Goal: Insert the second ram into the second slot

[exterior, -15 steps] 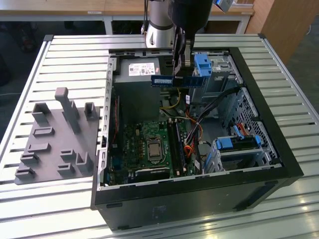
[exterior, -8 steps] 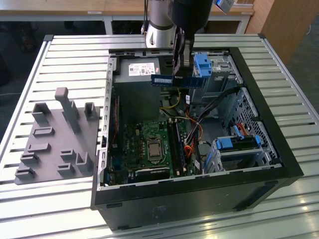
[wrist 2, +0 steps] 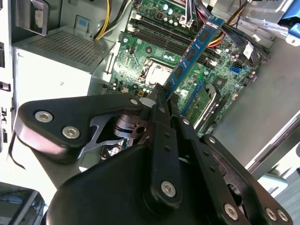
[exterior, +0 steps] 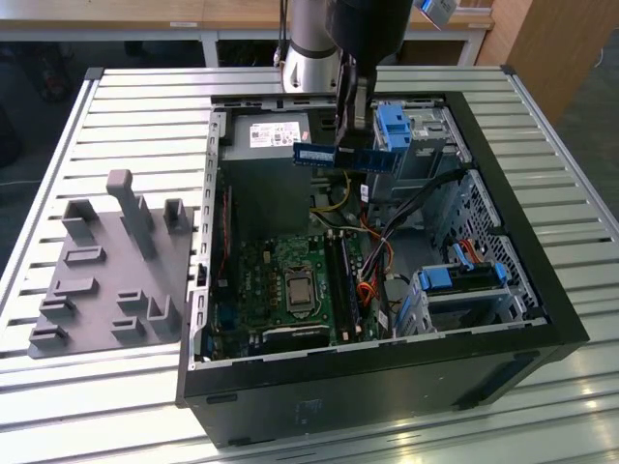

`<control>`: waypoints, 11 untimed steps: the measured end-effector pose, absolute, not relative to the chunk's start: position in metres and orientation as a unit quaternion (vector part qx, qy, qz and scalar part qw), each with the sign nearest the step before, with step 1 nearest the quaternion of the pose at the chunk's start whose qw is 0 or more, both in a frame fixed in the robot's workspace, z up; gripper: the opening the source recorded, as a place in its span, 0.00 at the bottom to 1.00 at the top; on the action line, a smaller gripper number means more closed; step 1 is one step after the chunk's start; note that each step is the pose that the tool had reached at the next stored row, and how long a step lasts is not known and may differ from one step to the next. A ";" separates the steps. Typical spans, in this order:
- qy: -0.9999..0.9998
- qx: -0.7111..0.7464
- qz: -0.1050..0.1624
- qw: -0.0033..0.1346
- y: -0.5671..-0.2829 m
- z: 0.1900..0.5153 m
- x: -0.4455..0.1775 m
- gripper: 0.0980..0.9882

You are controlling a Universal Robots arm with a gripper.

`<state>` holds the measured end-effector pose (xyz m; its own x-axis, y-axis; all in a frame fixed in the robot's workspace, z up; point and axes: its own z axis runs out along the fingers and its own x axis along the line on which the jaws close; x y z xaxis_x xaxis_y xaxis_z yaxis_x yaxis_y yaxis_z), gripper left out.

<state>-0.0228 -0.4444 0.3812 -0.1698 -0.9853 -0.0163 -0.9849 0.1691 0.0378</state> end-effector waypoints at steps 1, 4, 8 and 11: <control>-0.766 0.642 -0.020 0.006 -0.444 0.381 -0.023 0.04; -0.771 0.637 -0.020 0.006 -0.444 0.381 -0.023 0.04; -0.776 0.630 -0.020 0.006 -0.444 0.381 -0.023 0.04; -0.780 0.625 -0.020 0.005 -0.444 0.381 -0.023 0.04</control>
